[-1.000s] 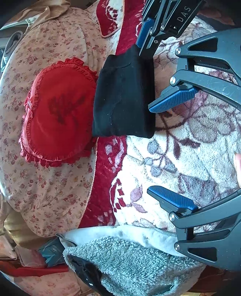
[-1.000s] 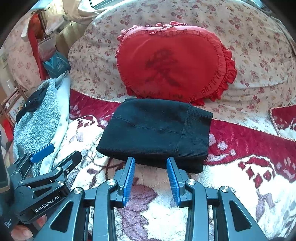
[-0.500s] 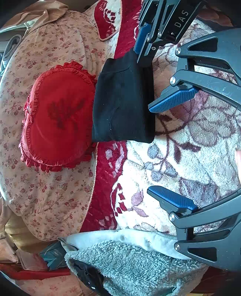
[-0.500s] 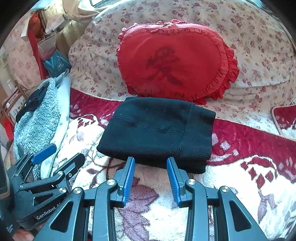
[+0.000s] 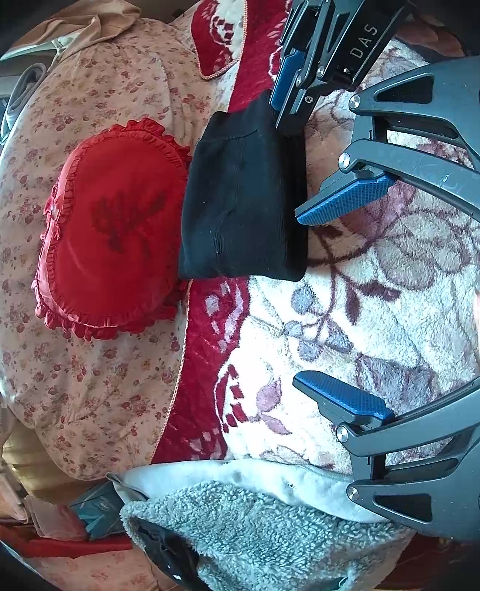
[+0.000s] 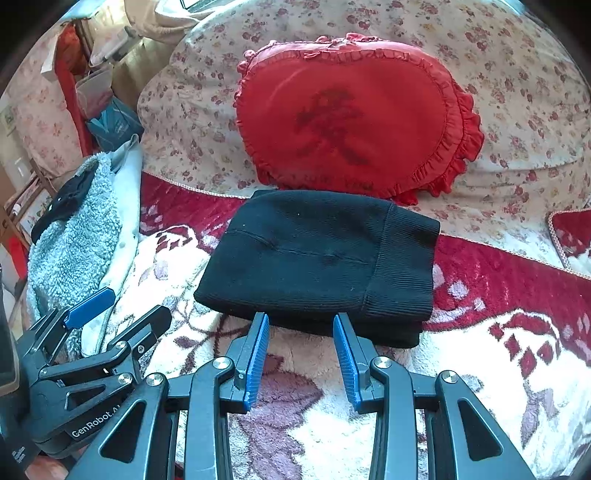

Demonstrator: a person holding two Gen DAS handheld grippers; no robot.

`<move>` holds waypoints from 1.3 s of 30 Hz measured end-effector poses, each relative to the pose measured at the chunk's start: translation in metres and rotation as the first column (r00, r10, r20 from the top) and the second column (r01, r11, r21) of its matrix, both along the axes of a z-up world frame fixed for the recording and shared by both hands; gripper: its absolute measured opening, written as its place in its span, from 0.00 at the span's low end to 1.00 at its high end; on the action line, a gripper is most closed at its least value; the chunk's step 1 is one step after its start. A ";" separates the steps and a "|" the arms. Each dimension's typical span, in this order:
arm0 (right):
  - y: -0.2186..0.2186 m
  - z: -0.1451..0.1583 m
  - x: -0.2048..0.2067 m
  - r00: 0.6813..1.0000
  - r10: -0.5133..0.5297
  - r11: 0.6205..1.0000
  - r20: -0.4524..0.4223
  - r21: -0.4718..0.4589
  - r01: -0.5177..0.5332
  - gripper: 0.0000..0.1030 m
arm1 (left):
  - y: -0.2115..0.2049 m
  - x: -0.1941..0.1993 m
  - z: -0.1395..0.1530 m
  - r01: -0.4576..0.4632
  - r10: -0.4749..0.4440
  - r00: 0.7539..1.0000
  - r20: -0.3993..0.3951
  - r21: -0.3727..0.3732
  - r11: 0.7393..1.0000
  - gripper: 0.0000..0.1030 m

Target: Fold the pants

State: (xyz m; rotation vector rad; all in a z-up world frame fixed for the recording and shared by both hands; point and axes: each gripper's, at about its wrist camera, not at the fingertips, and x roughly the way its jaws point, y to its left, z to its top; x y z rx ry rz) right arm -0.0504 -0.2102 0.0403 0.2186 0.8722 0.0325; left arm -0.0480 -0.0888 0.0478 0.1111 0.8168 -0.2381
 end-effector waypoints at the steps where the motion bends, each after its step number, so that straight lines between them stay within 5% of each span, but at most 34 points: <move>1: 0.000 0.000 0.000 1.000 0.000 1.000 -0.001 0.001 0.000 0.34 | 0.000 0.000 0.000 0.000 0.000 1.000 -0.001 0.000 1.000 0.79; 39: 0.004 -0.006 0.001 1.000 0.011 1.000 -0.018 0.009 -0.011 0.34 | 0.003 0.002 -0.008 -0.008 0.008 0.999 -0.043 -0.017 1.000 0.79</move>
